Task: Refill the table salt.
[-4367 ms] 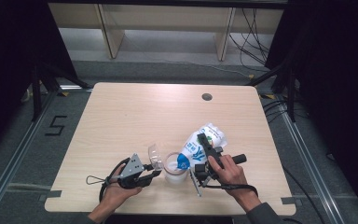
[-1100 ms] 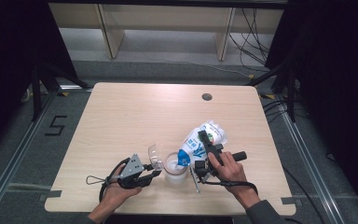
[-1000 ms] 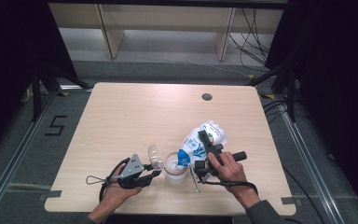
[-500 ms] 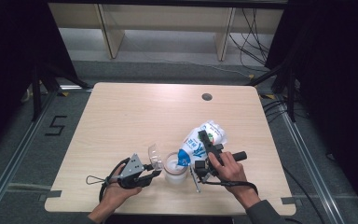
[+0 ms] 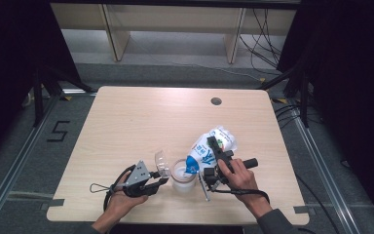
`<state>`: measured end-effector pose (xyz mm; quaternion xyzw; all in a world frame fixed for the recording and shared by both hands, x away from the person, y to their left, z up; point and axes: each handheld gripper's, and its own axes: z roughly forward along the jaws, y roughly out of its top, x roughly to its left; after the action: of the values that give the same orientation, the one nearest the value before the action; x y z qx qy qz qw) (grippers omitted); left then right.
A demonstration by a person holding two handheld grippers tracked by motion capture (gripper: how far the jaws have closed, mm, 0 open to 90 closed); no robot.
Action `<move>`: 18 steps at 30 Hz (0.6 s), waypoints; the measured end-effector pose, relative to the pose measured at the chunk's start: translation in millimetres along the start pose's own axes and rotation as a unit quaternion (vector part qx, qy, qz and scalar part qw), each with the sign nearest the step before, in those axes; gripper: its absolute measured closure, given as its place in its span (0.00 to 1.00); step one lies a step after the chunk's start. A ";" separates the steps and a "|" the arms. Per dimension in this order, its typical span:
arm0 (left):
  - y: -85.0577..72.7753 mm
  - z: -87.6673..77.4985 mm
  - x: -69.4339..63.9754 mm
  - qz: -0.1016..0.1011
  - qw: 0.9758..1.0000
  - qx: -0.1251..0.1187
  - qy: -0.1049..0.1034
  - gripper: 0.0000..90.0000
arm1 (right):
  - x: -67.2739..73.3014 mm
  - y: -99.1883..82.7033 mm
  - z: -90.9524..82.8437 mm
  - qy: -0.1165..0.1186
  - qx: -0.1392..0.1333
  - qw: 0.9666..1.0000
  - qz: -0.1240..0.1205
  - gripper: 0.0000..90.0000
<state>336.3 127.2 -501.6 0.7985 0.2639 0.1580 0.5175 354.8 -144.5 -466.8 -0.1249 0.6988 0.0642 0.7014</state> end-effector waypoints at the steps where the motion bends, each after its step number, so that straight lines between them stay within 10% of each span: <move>1: 0.0 0.0 0.0 0.000 1.000 0.000 0.000 0.80 | 0.2 0.1 -1.8 0.010 0.013 1.000 0.005 0.83; 18: -0.3 0.4 0.2 -0.002 1.000 -0.004 -0.004 0.80 | -1.3 -0.8 -1.3 0.017 0.005 1.000 0.018 0.83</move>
<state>336.6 127.2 -502.0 0.7966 0.2627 0.1553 0.5218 353.8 -145.4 -465.4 -0.1099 0.7133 0.0709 0.6886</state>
